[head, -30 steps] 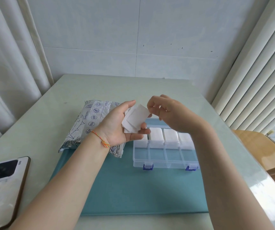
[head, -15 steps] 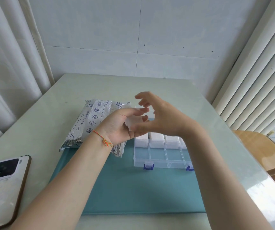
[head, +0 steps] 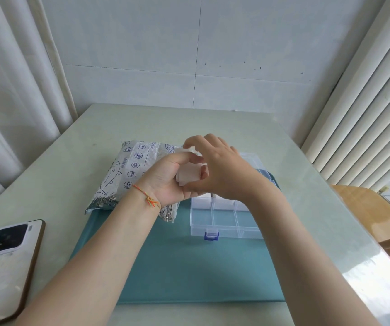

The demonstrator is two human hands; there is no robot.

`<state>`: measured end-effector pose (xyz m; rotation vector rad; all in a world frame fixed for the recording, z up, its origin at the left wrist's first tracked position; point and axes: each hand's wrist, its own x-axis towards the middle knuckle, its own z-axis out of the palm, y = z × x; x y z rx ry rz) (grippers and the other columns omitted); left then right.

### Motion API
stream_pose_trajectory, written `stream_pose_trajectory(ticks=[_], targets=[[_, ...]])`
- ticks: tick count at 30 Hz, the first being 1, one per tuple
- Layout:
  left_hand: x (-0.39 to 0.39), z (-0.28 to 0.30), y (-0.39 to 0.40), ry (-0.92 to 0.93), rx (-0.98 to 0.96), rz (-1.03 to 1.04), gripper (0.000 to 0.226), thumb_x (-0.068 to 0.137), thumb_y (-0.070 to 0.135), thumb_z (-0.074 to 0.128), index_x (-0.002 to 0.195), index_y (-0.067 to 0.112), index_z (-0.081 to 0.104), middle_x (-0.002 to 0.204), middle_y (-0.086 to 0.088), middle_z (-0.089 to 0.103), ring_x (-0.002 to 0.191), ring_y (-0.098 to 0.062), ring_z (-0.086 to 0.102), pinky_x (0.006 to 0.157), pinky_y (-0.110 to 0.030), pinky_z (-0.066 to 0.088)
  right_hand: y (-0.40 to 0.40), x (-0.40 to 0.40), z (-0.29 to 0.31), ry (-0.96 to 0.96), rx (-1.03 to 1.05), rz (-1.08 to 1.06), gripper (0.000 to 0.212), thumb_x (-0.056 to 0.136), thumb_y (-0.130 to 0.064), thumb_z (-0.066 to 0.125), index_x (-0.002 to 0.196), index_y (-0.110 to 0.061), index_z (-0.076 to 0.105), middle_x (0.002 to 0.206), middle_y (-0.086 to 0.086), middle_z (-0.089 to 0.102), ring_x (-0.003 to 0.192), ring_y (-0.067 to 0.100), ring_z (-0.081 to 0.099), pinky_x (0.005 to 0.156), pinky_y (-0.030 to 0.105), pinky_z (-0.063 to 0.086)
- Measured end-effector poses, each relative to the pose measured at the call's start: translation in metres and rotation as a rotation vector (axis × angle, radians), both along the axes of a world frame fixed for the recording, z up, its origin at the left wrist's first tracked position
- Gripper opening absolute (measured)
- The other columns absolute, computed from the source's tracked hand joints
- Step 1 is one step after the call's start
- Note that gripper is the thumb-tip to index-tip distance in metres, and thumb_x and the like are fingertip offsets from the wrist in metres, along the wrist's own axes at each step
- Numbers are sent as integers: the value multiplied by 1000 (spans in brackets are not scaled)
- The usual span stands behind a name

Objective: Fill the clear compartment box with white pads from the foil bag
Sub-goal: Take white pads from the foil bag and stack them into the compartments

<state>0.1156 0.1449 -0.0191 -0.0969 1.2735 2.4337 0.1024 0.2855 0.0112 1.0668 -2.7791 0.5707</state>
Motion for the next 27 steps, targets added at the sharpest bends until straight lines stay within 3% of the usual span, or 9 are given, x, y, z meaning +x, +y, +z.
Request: stream_pose_trajectory(ticks=[3,6,11,15,20,24,27], targets=[[0,0,0,-3,23,-9,23,75,5,61,95,15,60,77,-1,60,70,-12,55,69,-29,48,3,-2,1,-34,16,-6,83,68,-53,78,137,-33,37,127,-9,43,120,14,39,99,35,33],[-2,-4,-2,33,8,-35,37,76,7,66,110,17,57,90,-5,59,82,-16,56,70,-28,46,2,-1,-1,-62,23,3,81,68,-58,76,136,-31,40,127,-9,43,120,13,40,101,35,33],[-1,0,-1,9,-26,-31,11,73,11,64,81,16,69,77,-4,54,69,-14,55,64,-27,43,3,0,1,-34,10,9,85,70,-50,77,141,-31,34,135,-9,40,125,14,39,103,39,33],[0,-2,3,72,-41,-105,24,78,10,61,102,13,60,94,-8,56,93,-20,54,74,-29,44,0,5,2,-78,-24,90,96,70,-41,79,148,-35,24,145,-15,37,130,10,36,104,37,32],[3,1,3,96,-50,-106,24,76,12,57,99,18,59,88,-2,60,82,-16,59,69,-28,46,-1,2,-2,-122,-48,77,89,72,-33,77,146,-34,28,125,-12,48,108,10,46,101,37,37],[1,1,3,40,-56,-60,26,74,15,60,99,19,54,78,0,52,69,-12,50,59,-23,43,0,-1,-4,-94,-56,44,91,69,-39,79,145,-29,30,132,-8,48,122,13,45,102,36,35],[2,1,5,80,-65,-44,20,74,16,59,94,19,57,71,1,55,61,-10,55,55,-20,43,-3,2,-4,-127,-71,85,91,67,-34,81,144,-29,32,131,-10,49,118,11,46,101,37,38]])
